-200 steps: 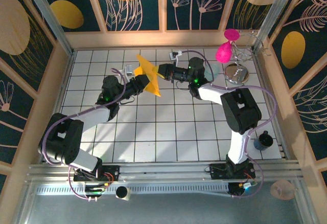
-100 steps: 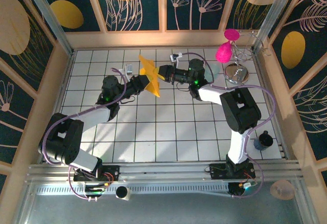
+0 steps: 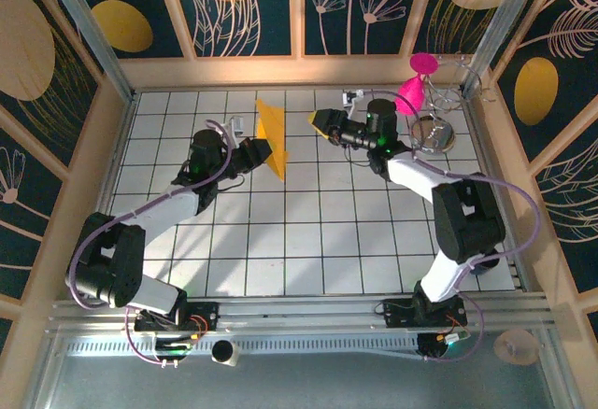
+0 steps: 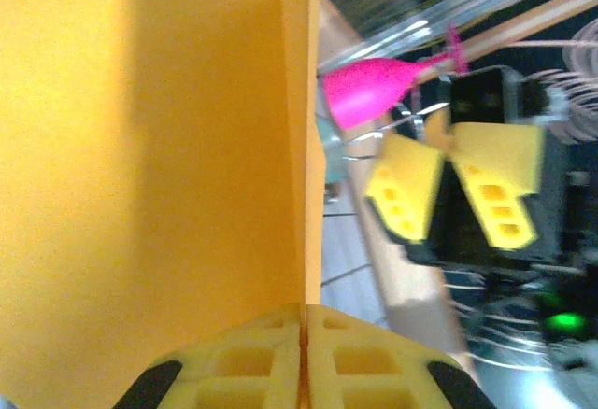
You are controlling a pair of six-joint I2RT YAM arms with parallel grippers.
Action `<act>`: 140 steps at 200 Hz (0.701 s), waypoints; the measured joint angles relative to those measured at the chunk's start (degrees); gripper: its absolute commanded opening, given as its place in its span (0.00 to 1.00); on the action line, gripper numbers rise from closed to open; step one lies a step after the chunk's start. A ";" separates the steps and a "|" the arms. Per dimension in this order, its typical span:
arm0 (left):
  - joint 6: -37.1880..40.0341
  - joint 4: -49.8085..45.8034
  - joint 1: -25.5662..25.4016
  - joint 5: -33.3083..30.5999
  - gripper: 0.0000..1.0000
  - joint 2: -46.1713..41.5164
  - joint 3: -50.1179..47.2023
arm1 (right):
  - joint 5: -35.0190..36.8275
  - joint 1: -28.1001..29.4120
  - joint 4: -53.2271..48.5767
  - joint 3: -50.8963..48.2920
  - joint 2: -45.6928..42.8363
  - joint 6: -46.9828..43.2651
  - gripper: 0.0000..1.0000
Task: Fold a paper plane with a square sheet of paper (pick it up from the middle)
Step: Turn over the paper at the center of the table.
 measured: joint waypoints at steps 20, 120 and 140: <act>6.43 -11.30 -0.13 -5.90 0.10 -0.37 5.07 | 4.37 -0.17 -5.55 0.00 -2.58 -4.68 0.42; 25.03 -53.86 -8.46 -55.41 0.08 16.48 31.87 | 17.05 -0.55 -17.27 -1.22 -4.68 -12.00 0.42; 25.44 -57.66 -10.67 -62.88 0.07 23.04 34.75 | 18.47 -1.42 -17.94 -2.84 -5.77 -11.93 0.42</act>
